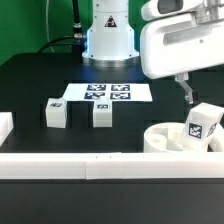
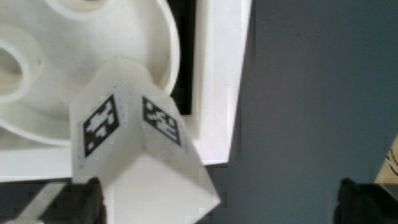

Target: Assemble stool

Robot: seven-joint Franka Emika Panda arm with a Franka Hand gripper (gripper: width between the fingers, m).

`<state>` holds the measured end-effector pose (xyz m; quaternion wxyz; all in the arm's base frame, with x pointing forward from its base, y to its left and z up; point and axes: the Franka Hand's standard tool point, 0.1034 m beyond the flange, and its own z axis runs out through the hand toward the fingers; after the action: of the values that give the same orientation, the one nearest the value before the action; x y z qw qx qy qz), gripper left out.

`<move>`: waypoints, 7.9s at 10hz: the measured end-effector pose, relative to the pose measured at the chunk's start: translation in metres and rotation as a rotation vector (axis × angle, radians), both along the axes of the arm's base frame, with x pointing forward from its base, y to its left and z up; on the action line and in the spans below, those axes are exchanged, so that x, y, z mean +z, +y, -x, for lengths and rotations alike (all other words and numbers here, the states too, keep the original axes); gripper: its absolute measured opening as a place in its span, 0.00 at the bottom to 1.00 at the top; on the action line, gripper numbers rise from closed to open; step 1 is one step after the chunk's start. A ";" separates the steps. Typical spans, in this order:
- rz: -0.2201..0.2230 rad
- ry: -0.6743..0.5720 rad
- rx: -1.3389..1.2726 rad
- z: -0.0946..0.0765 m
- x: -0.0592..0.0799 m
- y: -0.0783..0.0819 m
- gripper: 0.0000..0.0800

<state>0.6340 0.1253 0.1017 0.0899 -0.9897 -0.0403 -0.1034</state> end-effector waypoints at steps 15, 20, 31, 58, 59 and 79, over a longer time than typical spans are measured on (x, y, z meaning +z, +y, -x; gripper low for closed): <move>0.068 0.029 0.094 -0.010 -0.027 -0.031 0.44; 0.024 0.041 -0.226 -0.013 -0.027 -0.041 0.44; -0.014 0.014 -0.462 0.012 0.015 -0.059 0.81; 0.087 0.342 -0.152 0.093 -0.046 -0.159 0.81; 0.065 0.436 -0.137 0.099 -0.047 -0.153 0.81; 0.028 1.145 -0.069 0.126 -0.089 -0.166 0.81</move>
Offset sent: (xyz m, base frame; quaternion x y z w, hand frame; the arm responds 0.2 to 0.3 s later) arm 0.0179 -0.0232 -0.0075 -0.0291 -0.0338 -0.1374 0.9895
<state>0.5084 -0.0411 0.0124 0.0807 -0.8898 0.0460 0.4468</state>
